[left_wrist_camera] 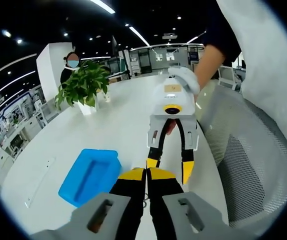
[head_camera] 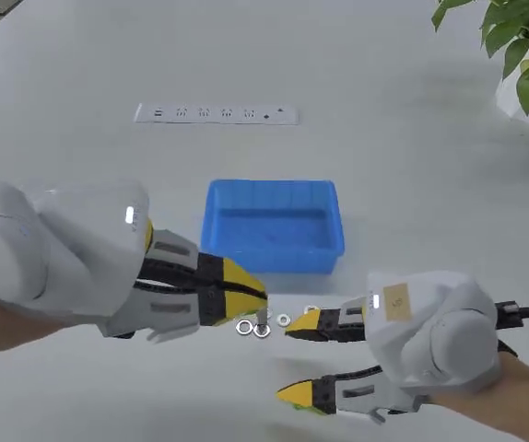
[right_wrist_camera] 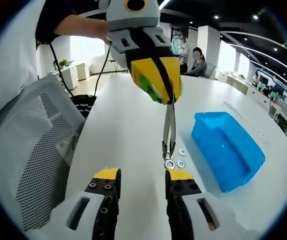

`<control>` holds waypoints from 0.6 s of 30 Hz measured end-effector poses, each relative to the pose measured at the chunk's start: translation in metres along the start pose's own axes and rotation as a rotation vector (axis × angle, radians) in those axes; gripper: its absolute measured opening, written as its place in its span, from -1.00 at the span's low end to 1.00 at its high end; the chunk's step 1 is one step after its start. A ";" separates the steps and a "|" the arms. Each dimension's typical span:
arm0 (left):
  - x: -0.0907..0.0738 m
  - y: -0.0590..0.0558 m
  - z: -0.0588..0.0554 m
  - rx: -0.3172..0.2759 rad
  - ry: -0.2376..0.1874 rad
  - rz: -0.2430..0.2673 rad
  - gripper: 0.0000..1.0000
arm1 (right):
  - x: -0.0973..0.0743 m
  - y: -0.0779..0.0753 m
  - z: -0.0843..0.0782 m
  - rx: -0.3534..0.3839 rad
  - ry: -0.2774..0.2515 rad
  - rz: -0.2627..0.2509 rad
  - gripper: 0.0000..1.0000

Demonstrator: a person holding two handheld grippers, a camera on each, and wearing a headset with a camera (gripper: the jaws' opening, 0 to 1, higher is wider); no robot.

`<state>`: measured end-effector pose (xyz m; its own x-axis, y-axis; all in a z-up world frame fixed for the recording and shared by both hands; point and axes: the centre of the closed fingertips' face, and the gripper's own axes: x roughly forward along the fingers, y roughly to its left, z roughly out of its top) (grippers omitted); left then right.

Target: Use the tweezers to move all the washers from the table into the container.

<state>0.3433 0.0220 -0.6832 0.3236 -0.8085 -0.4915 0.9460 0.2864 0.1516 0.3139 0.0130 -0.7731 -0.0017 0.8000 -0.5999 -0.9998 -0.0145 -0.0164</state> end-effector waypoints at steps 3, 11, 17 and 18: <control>0.002 0.001 -0.003 -0.007 0.000 -0.005 -0.92 | 0.001 0.001 0.000 0.023 -0.004 0.007 -0.18; 0.010 0.000 -0.010 -0.013 0.012 -0.016 -0.92 | 0.004 0.002 0.002 0.040 -0.019 0.022 -0.07; 0.013 0.001 -0.011 -0.045 0.003 -0.028 -0.92 | 0.005 0.004 -0.003 0.048 -0.010 0.035 -0.08; 0.013 0.002 -0.012 -0.052 0.003 -0.030 -0.92 | 0.006 0.004 -0.003 0.049 -0.009 0.037 -0.08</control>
<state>0.3489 0.0183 -0.6994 0.2947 -0.8155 -0.4981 0.9531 0.2882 0.0920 0.3095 0.0154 -0.7793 -0.0385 0.8050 -0.5920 -0.9989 -0.0149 0.0447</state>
